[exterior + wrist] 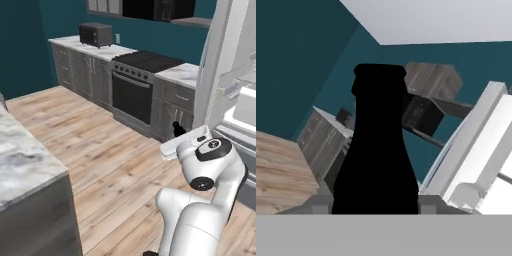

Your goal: Open the fridge, grab two sodas, and place both sodas inside the bowl with ice on the dining counter.

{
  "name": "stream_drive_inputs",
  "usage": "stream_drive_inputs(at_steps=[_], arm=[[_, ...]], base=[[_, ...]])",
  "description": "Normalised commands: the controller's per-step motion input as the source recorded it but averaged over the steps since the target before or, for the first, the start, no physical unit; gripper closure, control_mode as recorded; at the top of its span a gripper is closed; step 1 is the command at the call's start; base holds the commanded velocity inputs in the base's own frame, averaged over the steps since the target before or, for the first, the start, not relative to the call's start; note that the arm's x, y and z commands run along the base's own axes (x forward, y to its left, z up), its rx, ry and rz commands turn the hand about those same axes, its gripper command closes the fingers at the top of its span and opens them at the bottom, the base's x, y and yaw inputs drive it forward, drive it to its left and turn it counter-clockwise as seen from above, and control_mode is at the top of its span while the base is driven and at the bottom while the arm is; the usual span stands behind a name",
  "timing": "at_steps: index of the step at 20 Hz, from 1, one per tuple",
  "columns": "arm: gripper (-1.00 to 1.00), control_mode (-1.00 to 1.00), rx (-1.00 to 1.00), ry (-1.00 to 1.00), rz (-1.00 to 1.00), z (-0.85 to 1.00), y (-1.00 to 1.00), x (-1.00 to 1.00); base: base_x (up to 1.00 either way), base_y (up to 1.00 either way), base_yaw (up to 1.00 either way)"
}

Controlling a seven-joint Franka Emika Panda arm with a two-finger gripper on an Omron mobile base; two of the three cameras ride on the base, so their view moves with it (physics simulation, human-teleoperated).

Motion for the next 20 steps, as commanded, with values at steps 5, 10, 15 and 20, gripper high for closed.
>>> stream_drive_inputs(at_steps=[5, 10, 15, 20], arm=[[1.0, 1.0, 0.0, 0.0, 0.0, 0.0, 0.0, 0.0], [1.0, 1.0, 0.0, 0.0, 0.0, 0.0, 0.0, 0.0], [1.0, 1.0, 0.0, 0.0, 0.0, 0.0, 0.0, 0.0], [1.0, 1.0, 0.0, 0.0, 0.0, 0.0, 0.0, 0.0]], base=[[0.0, 1.0, 0.08], [0.0, 1.0, 0.04], [-0.08, 1.0, 0.02], [-0.06, 1.0, 0.0]])
